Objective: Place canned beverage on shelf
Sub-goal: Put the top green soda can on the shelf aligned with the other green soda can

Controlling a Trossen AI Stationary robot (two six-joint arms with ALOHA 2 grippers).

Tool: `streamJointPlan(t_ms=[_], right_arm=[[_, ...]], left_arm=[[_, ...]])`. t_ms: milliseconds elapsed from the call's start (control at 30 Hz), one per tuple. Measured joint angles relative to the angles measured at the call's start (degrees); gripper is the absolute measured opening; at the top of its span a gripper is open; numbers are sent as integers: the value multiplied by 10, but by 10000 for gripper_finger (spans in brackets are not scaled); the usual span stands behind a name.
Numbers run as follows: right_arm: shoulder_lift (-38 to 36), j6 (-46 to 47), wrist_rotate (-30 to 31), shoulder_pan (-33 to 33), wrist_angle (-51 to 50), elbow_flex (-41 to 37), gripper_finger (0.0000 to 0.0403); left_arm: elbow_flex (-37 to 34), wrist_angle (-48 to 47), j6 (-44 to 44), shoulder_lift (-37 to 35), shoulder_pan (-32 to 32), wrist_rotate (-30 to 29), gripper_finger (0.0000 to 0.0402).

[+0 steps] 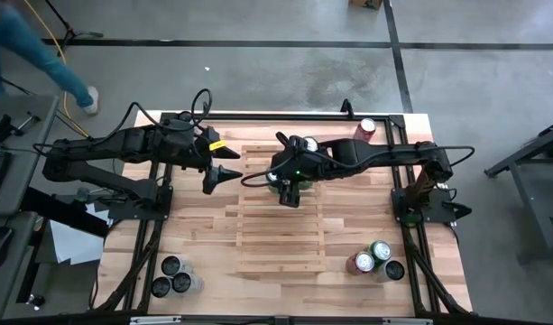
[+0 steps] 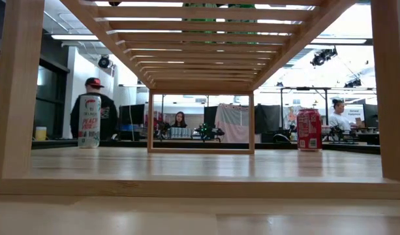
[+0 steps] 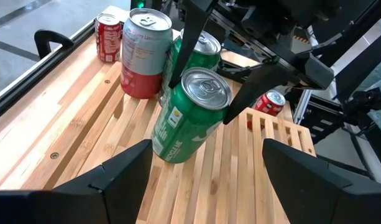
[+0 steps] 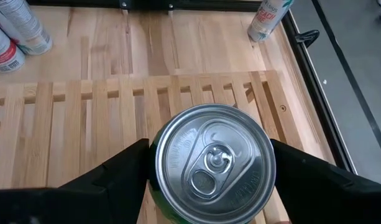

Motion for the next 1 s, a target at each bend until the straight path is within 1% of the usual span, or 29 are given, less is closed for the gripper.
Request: streamJointPlan(t_ms=[867,1000], right_arm=[[0,19,2,0,-2,0,289],[0,19,3,0,-3,0,302]], left_arm=[[0,0,0,0,0,0,294],[0,0,0,0,0,0,294]])
